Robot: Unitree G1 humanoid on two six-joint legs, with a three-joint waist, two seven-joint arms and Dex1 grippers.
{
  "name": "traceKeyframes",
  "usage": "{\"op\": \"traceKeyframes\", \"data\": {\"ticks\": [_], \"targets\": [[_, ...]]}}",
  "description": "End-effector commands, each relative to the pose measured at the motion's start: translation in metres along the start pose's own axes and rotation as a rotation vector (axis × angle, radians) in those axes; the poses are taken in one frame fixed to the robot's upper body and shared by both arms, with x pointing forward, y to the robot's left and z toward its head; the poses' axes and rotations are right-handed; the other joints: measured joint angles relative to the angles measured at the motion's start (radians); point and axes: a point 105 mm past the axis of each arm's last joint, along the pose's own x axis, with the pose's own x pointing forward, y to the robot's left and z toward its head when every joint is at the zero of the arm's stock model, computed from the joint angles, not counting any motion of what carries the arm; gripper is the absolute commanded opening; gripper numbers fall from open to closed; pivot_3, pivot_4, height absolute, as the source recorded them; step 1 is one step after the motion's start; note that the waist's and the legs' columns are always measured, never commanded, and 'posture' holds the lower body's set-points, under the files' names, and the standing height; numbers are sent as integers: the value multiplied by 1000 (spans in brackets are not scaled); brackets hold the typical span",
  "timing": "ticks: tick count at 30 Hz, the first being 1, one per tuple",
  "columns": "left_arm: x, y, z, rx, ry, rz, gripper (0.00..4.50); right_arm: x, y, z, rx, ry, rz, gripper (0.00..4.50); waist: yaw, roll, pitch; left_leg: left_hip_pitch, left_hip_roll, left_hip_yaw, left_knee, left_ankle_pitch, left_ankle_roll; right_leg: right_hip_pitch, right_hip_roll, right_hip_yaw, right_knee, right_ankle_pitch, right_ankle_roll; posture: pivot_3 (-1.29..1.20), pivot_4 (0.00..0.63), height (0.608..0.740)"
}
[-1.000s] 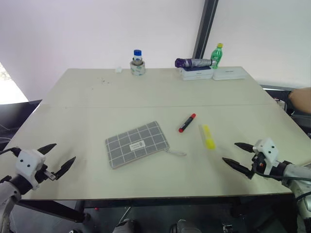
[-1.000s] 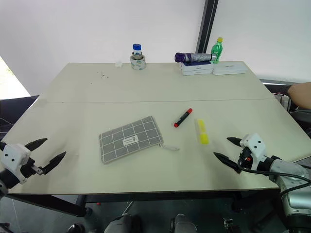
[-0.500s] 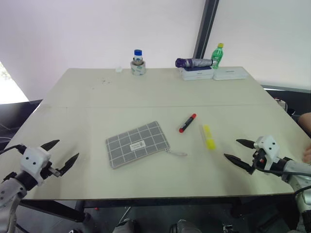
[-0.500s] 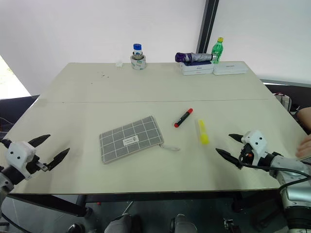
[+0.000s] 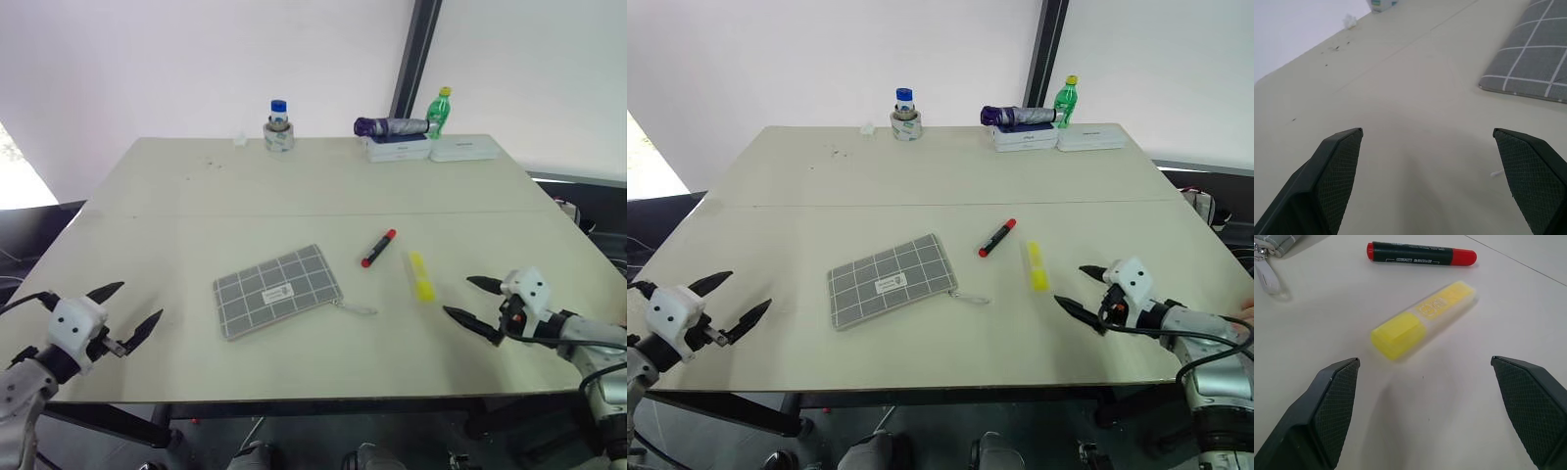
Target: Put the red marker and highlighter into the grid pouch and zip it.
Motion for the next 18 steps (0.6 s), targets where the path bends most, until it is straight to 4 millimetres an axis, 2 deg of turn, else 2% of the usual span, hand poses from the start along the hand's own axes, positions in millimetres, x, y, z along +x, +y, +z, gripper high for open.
{"op": "traceKeyframes", "data": {"ticks": [1,8,12,15,18], "targets": [[2,5,13,78,-36,-1,4500,4,-2,18,-38,-46,0,4459,0,0,0,0,0,0,0,0,0,0,0,0,0,0,0,0,150,738],[6,2,15,118,-43,-13,4500,17,4,38,-65,-86,33,4459,-1,0,0,0,0,0,0,0,0,0,0,0,0,0,0,0,150,738],[10,-8,16,163,-53,-60,4500,42,27,69,-36,-184,117,4459,-3,0,0,0,0,0,0,0,0,0,0,0,0,0,0,0,150,738],[13,-12,15,188,-55,-74,4500,72,40,89,-29,-239,128,3651,-7,0,0,0,0,0,-1,0,0,-1,0,0,0,0,0,0,150,738],[14,-16,16,265,-57,-106,4500,96,60,93,-95,-221,171,2184,-3,0,0,-1,0,0,-1,0,0,-2,0,0,0,0,-1,0,150,738]]}}
